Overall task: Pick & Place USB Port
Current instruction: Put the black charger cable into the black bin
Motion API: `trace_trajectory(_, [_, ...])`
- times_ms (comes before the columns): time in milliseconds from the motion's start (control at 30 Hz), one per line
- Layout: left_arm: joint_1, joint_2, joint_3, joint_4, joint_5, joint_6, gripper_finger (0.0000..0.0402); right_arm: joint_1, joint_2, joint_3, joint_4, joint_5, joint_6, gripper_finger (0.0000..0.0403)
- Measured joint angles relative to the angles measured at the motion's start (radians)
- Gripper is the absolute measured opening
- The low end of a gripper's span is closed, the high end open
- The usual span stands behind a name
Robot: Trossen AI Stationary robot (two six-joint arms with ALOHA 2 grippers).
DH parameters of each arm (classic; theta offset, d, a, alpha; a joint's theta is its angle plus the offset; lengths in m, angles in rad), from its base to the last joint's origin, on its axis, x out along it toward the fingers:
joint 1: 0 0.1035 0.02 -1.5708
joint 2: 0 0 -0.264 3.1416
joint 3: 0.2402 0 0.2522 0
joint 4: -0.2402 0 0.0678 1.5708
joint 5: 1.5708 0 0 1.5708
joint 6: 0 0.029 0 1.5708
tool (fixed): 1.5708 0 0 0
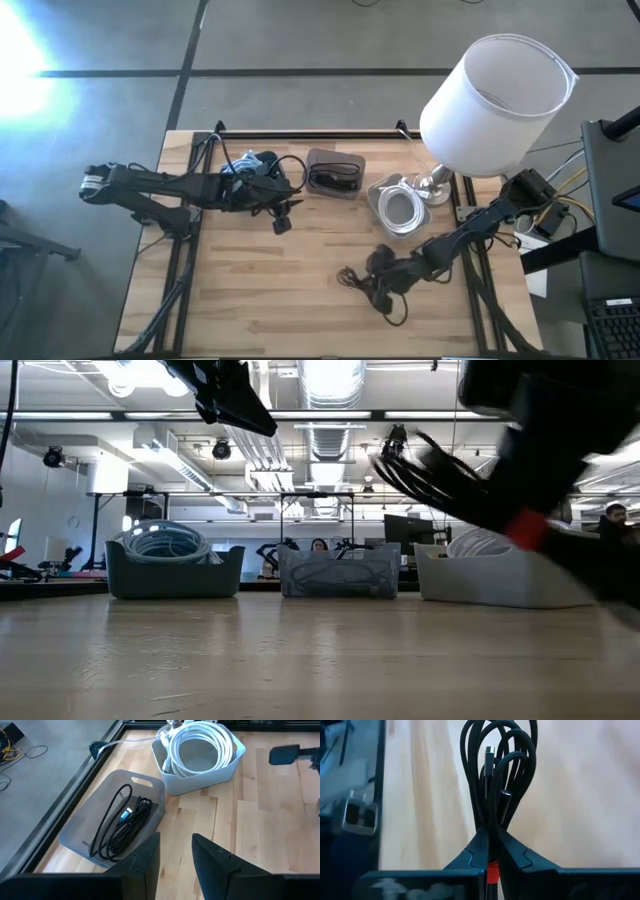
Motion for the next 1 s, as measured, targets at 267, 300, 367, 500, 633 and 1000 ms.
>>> trace_trajectory(267, [0.000, 0.000, 0.000, 0.000, 0.000, -0.001, 0.0116, -0.063, 0.000, 0.000, 0.215, 0.424, -0.420, 0.0016])
trace_trajectory(300, [0.000, 0.000, 0.000, 0.000, 0.000, -0.001, 0.0116, -0.071, 0.000, 0.000, 0.238, 0.438, -0.512, 0.0016])
trace_trajectory(367, [0.000, 0.000, 0.000, 0.000, 0.000, -0.001, 0.0116, -0.086, 0.000, 0.005, 0.269, 0.482, -0.684, 0.0016])
trace_trajectory(500, [0.000, 0.000, 0.000, 0.000, 0.000, -0.001, 0.0116, -0.125, 0.000, 0.045, 0.297, 0.664, -0.947, 0.0016])
trace_trajectory(633, [0.000, 0.000, 0.000, 0.000, 0.000, -0.002, 0.0116, -0.184, 0.000, 0.083, 0.295, 0.766, -1.148, 0.0016])
trace_trajectory(1000, [0.000, 0.000, 0.000, 0.000, 0.000, -0.002, 0.0116, -0.415, 0.000, 0.072, 0.292, 0.665, -1.022, 0.0016])
